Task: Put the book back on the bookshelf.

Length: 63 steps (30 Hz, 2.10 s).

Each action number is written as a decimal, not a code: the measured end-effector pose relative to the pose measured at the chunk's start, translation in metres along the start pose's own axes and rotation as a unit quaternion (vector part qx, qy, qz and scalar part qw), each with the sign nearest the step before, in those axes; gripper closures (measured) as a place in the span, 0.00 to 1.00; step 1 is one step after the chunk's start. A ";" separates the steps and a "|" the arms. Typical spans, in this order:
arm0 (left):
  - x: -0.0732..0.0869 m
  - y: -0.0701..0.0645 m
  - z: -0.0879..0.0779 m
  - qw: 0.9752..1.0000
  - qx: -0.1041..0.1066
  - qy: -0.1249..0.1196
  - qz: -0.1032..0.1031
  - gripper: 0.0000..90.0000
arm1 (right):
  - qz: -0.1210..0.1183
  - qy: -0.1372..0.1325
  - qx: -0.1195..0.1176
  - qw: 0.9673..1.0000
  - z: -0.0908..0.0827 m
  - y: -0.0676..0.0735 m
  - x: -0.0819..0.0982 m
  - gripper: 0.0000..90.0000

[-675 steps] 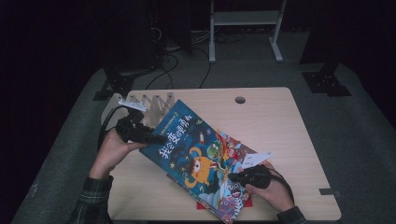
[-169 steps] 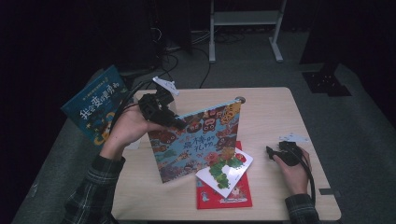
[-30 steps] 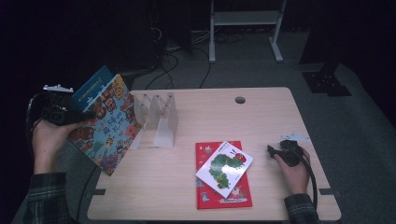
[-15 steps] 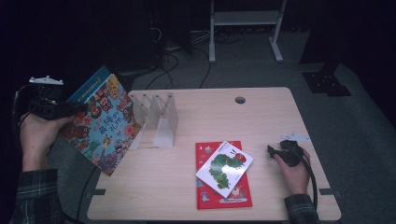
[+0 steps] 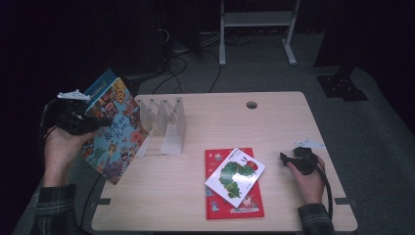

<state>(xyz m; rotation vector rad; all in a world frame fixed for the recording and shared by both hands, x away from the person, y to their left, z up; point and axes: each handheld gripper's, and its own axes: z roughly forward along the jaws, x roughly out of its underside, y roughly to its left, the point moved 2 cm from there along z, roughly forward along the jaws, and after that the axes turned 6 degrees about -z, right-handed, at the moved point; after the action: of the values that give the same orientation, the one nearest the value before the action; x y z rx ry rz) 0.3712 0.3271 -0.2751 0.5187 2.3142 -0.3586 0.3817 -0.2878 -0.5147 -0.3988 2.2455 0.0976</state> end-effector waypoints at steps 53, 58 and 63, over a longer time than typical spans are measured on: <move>0.138 -0.094 0.179 0.993 0.045 0.042 0.103 0.53 | -0.064 -0.017 -0.137 0.988 -0.051 0.042 0.012 0.91; 0.145 -0.093 0.188 0.992 0.038 0.039 0.111 0.35 | -0.095 -0.008 -0.177 0.980 -0.061 0.062 0.017 0.99; 0.148 -0.090 0.193 0.992 0.062 0.028 0.109 0.19 | -0.112 -0.014 -0.232 0.966 -0.069 0.081 0.022 0.99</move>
<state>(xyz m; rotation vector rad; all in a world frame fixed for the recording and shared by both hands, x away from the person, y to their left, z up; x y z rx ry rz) 0.3480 0.2099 -0.5054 0.8442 2.2712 -0.3865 0.2919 -0.2303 -0.4913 -0.8929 2.1202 0.5117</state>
